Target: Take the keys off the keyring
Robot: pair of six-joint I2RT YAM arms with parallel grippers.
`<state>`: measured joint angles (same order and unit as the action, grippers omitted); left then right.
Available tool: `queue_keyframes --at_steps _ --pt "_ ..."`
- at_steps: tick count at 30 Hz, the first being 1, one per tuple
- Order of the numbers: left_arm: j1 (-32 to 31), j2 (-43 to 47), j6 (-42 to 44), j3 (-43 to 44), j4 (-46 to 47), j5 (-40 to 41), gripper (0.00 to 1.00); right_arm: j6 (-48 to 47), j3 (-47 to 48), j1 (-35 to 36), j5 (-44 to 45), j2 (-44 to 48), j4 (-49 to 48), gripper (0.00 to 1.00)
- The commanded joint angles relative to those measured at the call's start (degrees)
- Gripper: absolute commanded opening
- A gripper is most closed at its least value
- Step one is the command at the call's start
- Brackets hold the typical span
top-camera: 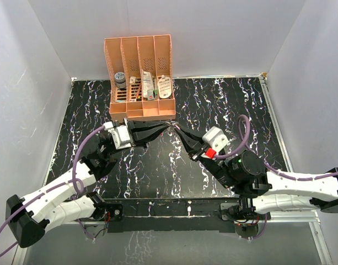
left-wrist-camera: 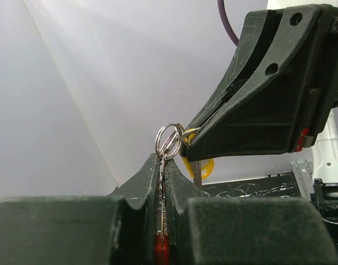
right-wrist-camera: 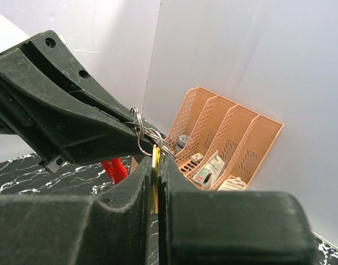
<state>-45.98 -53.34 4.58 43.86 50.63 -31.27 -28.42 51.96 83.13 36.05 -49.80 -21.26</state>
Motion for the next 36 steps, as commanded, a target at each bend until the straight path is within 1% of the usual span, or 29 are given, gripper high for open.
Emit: queue_keyframes --at_steps 1,8,10,12,14,17,21,29,32,34,36 --pt "-0.12 0.69 1.12 0.60 2.90 0.77 0.00 -0.83 0.62 -0.46 3.18 1.38 -1.00 0.00" --pt "-0.17 -0.07 0.85 0.97 2.75 1.37 0.00 -1.09 0.29 -0.43 3.07 2.01 -1.56 0.00" --pt "-0.17 -0.59 2.26 1.25 0.06 2.73 0.00 -1.95 0.67 -0.44 3.00 2.00 -1.72 0.00" --pt "-0.17 -1.27 4.72 2.29 -5.41 5.51 0.00 -3.01 1.19 -0.44 2.96 1.92 -1.75 0.00" --pt "-0.16 -1.80 7.16 3.41 -11.10 8.90 0.09 -4.03 1.53 -0.43 2.86 1.84 -1.76 0.00" --pt "-0.12 -1.54 9.52 3.65 -15.62 13.02 0.23 -5.25 1.88 -0.43 3.06 1.75 -1.93 0.00" --pt "-0.17 0.07 10.85 3.52 -16.80 14.73 0.31 -6.67 1.93 -0.43 3.44 1.39 -1.98 0.00" --pt "-0.17 3.72 11.91 6.98 -21.39 16.85 0.40 -10.47 4.22 -0.43 5.21 0.42 0.33 0.00" --pt "-0.14 5.55 10.55 8.08 -22.06 16.68 0.41 -12.24 7.74 -0.43 7.51 -1.02 4.20 0.00" --pt "-0.19 5.84 7.88 9.79 -23.35 16.28 0.42 -13.52 11.62 -0.44 9.71 -3.19 8.58 0.00" --pt "-0.15 4.92 6.40 13.89 -28.80 15.55 0.42 -14.38 16.72 -0.43 12.80 -6.32 13.25 0.00"
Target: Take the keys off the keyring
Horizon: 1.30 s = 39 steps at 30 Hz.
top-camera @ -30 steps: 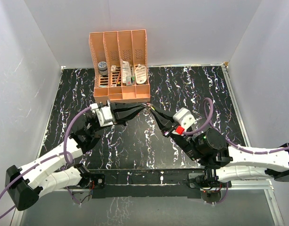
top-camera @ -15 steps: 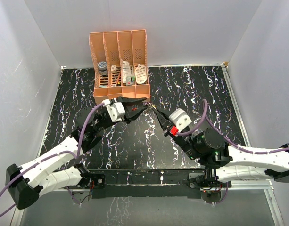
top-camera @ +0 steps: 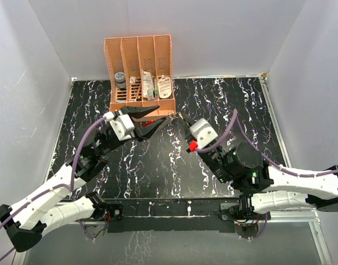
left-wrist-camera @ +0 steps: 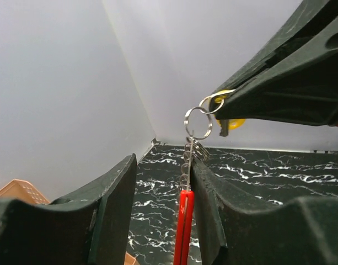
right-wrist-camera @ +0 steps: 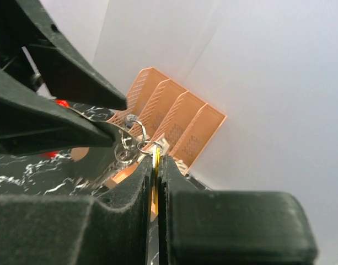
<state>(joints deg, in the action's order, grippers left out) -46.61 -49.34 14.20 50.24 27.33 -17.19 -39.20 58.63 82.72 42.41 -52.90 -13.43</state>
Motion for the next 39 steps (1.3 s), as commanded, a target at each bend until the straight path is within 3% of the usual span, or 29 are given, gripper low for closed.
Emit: queue_keyframes --at_steps 1,4,7,11,25,39 --pt "0.47 0.22 -3.35 9.86 -8.91 0.83 0.41 -4.27 12.51 -0.01 8.88 -5.09 7.48 0.00" --pt "0.50 -1.38 -2.85 13.56 -15.75 0.71 0.37 -10.23 16.48 -0.07 15.32 -9.70 7.56 0.00" --pt "0.48 -1.17 -3.50 11.14 -14.77 2.25 0.39 -17.08 17.23 -0.01 18.20 -11.64 1.75 0.00" --pt "0.47 -0.47 -4.77 8.97 -12.20 2.82 0.39 -17.59 18.77 0.01 17.21 -11.67 2.12 0.00" --pt "0.53 -2.12 0.43 -1.31 21.31 12.34 0.35 -13.96 18.45 0.07 14.22 -10.30 7.45 0.00" --pt "0.48 -5.63 -4.03 2.83 20.72 -2.28 0.34 -12.69 17.61 0.08 13.17 -9.42 7.19 0.00"
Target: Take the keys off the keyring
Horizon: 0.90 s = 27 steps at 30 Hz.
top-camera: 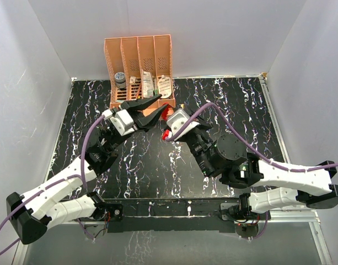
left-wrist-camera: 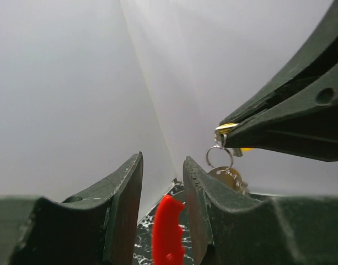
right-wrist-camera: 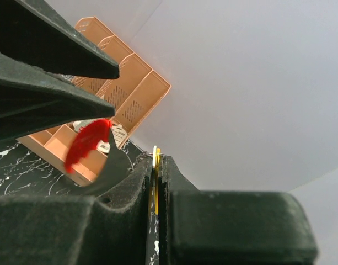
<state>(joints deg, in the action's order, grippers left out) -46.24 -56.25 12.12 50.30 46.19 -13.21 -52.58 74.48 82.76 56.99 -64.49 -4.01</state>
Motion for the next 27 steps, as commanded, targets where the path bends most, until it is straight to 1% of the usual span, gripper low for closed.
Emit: queue_keyframes --at_steps 1,6,13,20,27 --pt "0.10 1.25 -2.33 2.91 1.49 -6.77 0.34 0.80 1.65 0.01 -1.44 2.25 -2.31 0.00" --pt "0.12 0.55 -3.53 3.36 0.86 -8.20 0.34 1.07 1.47 0.01 -1.64 2.44 -2.41 0.00" --pt "0.09 -2.78 -4.47 4.75 1.39 -10.43 0.33 1.08 1.38 0.03 -1.62 2.43 -2.49 0.00" --pt "0.11 -5.94 -4.07 5.91 2.89 -10.17 0.31 1.44 0.98 0.03 -1.66 2.87 -2.38 0.00" --pt "0.10 -6.91 -4.11 5.95 4.92 -10.59 0.31 1.62 0.86 0.01 -1.71 2.92 -2.41 0.00"
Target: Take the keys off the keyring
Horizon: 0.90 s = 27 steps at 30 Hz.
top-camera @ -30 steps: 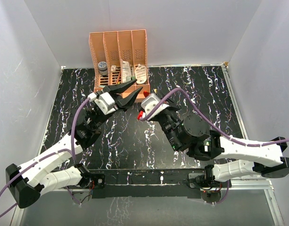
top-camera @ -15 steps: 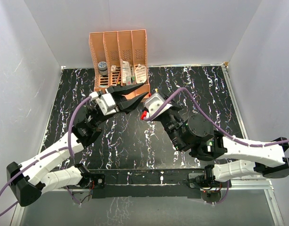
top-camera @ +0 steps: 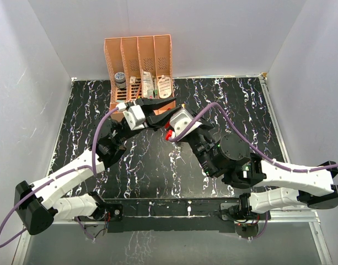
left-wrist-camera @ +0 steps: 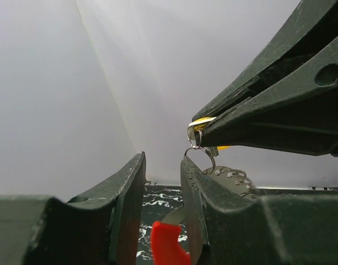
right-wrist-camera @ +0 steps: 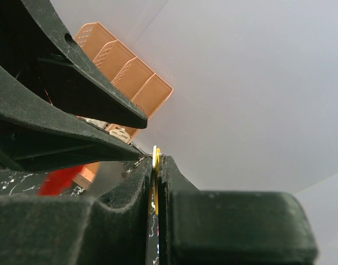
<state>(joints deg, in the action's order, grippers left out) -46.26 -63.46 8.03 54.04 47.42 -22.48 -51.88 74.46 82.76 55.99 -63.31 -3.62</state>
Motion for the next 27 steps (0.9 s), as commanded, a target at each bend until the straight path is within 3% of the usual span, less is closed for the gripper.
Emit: queue_keyframes --at_steps 1,27 --pt "0.16 0.25 -0.13 2.27 3.81 -1.49 0.30 0.90 0.87 -0.02 -0.71 1.70 -2.80 0.00" --pt "0.18 -0.66 -4.29 2.41 3.66 -6.63 0.30 1.06 0.51 0.03 -1.23 1.96 -3.00 0.00"
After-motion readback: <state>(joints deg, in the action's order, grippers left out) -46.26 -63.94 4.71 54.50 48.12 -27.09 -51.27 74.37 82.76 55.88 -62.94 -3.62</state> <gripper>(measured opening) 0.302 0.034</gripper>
